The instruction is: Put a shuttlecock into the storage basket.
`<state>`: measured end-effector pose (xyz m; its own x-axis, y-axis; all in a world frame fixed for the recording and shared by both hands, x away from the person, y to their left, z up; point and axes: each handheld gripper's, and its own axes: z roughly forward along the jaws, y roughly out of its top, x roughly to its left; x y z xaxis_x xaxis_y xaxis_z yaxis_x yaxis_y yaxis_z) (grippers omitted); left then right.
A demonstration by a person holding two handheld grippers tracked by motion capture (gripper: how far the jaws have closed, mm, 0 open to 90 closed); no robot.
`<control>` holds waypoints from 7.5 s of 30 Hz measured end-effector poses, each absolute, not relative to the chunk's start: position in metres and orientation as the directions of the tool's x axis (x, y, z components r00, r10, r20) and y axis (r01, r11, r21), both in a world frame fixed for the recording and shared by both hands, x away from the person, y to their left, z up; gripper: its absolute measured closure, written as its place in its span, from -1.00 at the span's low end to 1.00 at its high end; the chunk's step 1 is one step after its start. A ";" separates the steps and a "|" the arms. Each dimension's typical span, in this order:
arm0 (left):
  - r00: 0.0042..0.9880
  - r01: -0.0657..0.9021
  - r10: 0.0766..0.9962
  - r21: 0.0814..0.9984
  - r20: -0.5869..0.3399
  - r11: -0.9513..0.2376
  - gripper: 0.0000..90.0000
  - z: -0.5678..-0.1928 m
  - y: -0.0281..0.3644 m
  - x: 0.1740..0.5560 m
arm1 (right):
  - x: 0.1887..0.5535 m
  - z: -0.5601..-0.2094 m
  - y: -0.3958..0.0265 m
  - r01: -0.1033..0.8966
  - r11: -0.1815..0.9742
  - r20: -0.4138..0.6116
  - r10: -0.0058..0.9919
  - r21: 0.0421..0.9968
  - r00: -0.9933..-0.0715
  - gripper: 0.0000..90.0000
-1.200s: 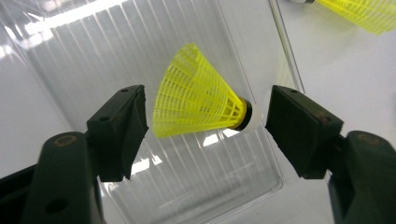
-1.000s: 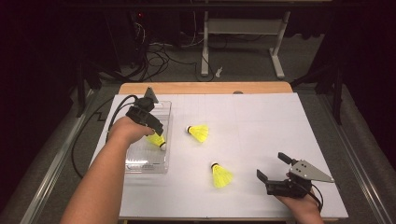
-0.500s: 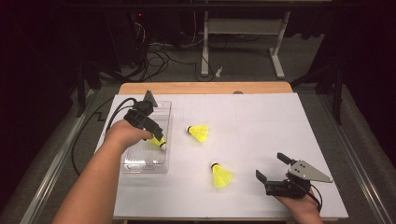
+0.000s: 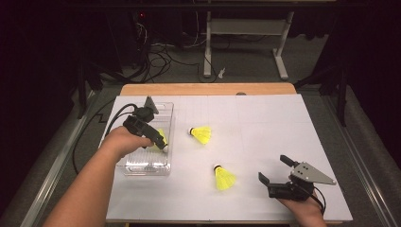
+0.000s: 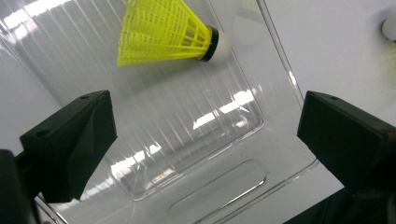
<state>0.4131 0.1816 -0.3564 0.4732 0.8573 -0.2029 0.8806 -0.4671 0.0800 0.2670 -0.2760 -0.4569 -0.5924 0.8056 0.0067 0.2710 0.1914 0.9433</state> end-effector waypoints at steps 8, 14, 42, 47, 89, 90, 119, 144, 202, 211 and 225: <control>0.488 0.872 0.851 0.070 -0.193 -0.485 -0.99 -0.355 0.187 0.399 | 0.267 -0.456 -0.276 0.268 0.191 0.005 0.806 0.944 -0.591 -0.97; 0.502 0.865 0.843 0.080 -0.193 -0.496 -0.98 -0.354 0.188 0.389 | 0.266 -0.456 -0.275 0.265 0.194 0.002 0.804 0.945 -0.594 -0.98; 0.600 0.799 0.778 0.093 -0.188 -0.594 -0.98 -0.354 0.159 0.358 | 0.269 -0.458 -0.274 0.278 0.200 0.002 0.808 0.940 -0.589 -0.98; 0.610 0.791 0.769 0.094 -0.193 -0.604 -0.98 -0.354 0.151 0.358 | 0.269 -0.458 -0.275 0.278 0.196 0.005 0.810 0.940 -0.586 -0.97; 0.660 0.750 0.723 0.117 -0.204 -0.651 -0.98 -0.346 0.113 0.354 | 0.245 -0.447 -0.236 0.266 0.162 0.049 0.765 0.950 -0.642 -0.96; 0.660 0.750 0.723 0.118 -0.206 -0.651 -0.98 -0.346 0.113 0.354 | 0.244 -0.447 -0.233 0.268 0.164 0.052 0.759 0.949 -0.649 -0.96; 0.665 0.744 0.716 0.107 -0.211 -0.660 -0.98 -0.352 0.111 0.356 | 0.230 -0.466 -0.163 0.378 0.311 0.076 0.677 0.872 -0.732 -0.03; 0.661 0.748 0.717 0.115 -0.221 -0.654 -0.98 -0.357 0.116 0.356 | 0.248 -0.471 -0.137 0.442 0.285 0.078 0.762 0.851 -0.643 0.39; 0.660 0.751 0.729 0.124 -0.181 -0.649 -0.98 -0.348 0.121 0.352 | 0.267 -0.433 -0.222 0.356 0.256 0.058 0.736 0.899 -0.674 1.00; 0.702 0.712 0.690 0.150 -0.178 -0.686 -0.98 -0.348 0.108 0.347 | 0.263 -0.442 -0.232 0.343 0.230 0.077 0.722 0.911 -0.688 1.00; 0.757 0.652 0.631 0.150 -0.168 -0.743 -0.98 -0.349 0.093 0.341 | 0.269 -0.444 -0.237 0.353 0.250 0.101 0.673 0.901 -0.733 1.00</control>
